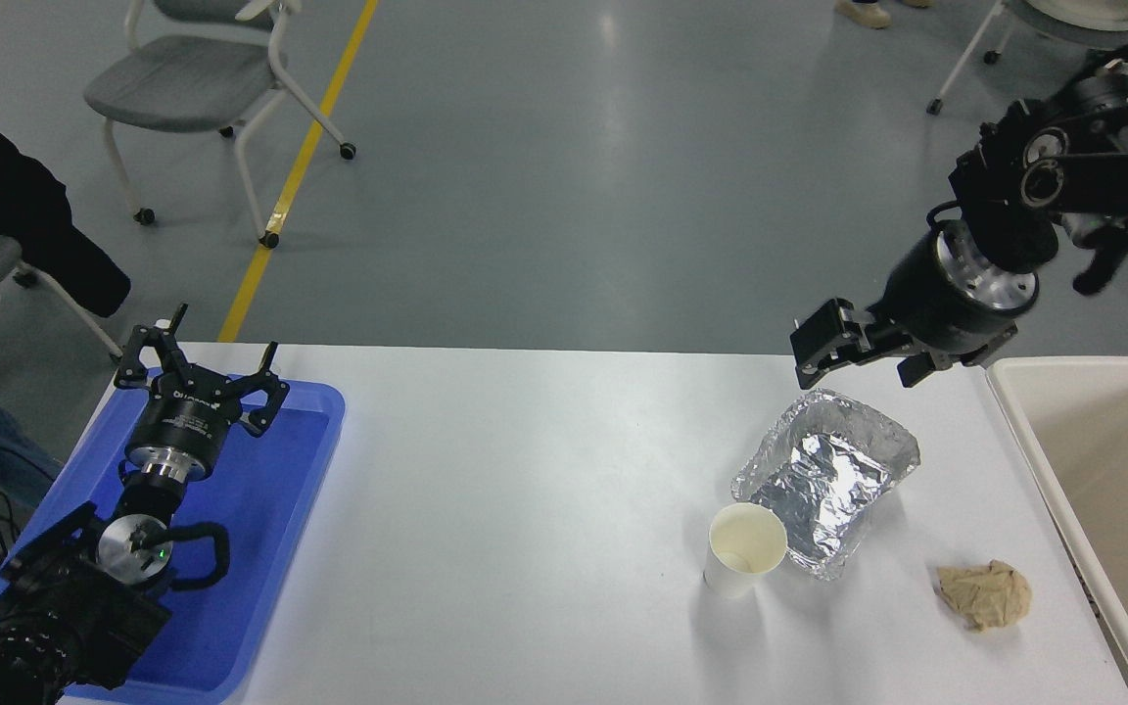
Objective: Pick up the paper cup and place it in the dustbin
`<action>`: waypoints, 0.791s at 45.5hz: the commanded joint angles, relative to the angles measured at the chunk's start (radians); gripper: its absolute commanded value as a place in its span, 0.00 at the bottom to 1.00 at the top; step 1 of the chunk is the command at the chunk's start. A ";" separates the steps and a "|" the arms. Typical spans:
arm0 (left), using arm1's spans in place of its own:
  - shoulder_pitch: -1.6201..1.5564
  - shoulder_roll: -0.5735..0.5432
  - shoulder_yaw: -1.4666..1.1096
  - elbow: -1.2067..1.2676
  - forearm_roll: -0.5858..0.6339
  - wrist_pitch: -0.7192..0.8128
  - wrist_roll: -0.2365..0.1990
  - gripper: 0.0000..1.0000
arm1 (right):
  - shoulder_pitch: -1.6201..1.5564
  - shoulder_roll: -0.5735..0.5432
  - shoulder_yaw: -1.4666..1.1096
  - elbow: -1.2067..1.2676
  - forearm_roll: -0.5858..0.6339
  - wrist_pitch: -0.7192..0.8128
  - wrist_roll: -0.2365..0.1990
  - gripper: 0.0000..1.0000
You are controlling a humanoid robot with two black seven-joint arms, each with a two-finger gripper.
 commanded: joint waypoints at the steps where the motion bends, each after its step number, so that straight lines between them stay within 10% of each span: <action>1: 0.000 0.000 0.000 0.001 0.000 0.000 0.000 1.00 | 0.121 0.102 -0.103 0.077 0.150 0.040 -0.001 1.00; 36: 0.000 -0.004 -0.001 0.001 0.000 0.000 0.000 1.00 | -0.079 0.173 -0.039 -0.002 0.163 -0.099 0.002 1.00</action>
